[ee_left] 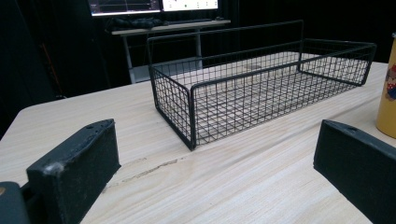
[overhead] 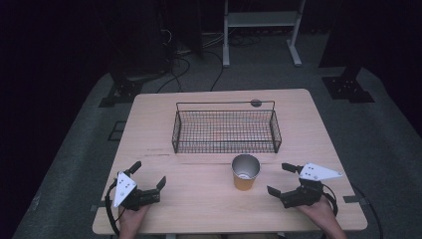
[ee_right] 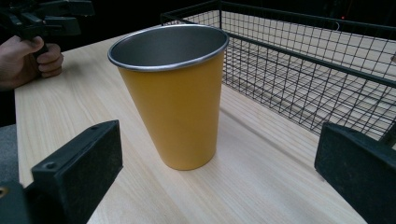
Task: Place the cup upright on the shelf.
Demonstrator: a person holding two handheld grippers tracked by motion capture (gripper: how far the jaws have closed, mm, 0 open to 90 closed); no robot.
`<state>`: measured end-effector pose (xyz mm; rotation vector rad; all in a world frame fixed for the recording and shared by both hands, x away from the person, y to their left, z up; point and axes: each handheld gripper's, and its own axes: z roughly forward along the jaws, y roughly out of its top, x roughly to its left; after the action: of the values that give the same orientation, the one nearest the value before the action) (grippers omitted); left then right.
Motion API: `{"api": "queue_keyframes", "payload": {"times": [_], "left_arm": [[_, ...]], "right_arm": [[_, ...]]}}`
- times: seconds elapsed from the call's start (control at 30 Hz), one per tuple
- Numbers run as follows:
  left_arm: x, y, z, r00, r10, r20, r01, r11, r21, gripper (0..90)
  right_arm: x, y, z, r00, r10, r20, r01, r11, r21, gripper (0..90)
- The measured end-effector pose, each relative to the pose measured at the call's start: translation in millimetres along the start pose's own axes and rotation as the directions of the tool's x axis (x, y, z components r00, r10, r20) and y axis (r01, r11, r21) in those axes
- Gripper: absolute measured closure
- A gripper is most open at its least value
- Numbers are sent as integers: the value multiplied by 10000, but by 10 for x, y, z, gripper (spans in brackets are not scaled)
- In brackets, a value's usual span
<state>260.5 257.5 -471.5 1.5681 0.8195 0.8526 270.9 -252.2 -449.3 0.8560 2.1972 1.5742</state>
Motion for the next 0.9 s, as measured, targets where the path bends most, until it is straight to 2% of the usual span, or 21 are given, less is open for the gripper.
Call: {"api": "queue_keyframes", "payload": {"times": [0.9], "left_arm": [[0,0,0,10000,13,17,-13,10000,-5,0]], "right_arm": [[75,92,233,9993,-206,-309,211,9997,149,4]]}}
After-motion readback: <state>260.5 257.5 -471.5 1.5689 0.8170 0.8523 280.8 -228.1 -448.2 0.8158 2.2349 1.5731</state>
